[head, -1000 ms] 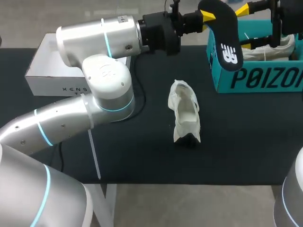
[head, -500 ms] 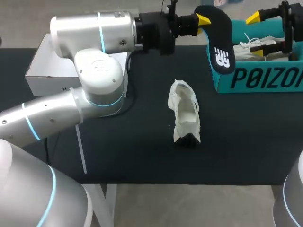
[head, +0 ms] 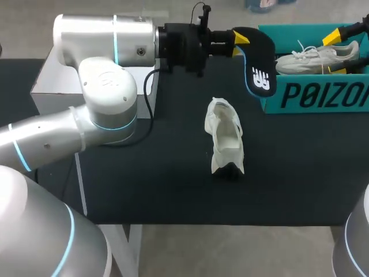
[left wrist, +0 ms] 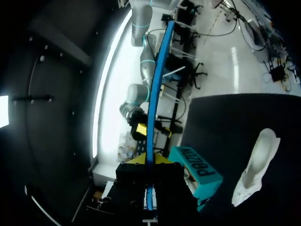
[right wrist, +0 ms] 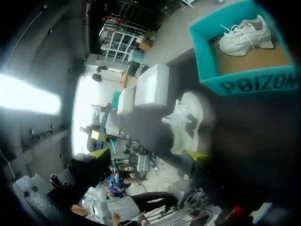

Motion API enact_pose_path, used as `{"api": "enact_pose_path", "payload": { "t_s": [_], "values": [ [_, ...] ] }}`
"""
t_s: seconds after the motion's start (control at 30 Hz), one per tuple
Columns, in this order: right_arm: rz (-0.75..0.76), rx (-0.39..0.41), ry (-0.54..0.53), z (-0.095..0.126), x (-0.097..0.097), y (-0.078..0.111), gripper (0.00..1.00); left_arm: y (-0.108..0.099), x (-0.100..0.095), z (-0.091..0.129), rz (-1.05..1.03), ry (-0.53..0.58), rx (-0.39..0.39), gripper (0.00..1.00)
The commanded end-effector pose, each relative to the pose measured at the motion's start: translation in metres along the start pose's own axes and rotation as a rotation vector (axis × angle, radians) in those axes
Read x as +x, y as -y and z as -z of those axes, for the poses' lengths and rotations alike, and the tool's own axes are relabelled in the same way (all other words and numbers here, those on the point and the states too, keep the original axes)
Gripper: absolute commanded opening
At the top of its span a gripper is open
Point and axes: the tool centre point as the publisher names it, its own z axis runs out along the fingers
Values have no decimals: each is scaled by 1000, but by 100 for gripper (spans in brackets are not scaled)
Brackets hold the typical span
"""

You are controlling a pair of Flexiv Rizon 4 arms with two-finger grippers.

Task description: Take the shoe out of the shoebox, open the shoe tongue, remove and reinsert the insole, then place the shoe into the shoebox

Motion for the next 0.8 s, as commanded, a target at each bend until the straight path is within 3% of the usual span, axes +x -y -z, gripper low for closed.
{"api": "enact_pose_path", "payload": {
  "t_s": [0.03, 0.23, 0.6, 0.8],
  "values": [
    [-3, 6, 14, 0, 3, -2, 100, 5, 6, 5, 46, -1, -11, 0],
    [10, 33, -10, 1, -3, 1, 100, 17, 26, 8, 121, -57, 13, 0],
    [-10, 65, 111, 43, -51, 15, 100, 46, 65, 27, 202, -153, 51, 0],
    [-38, 34, 121, 52, -57, 16, 100, 48, 67, 28, 204, -150, 34, 0]
  ]
}}
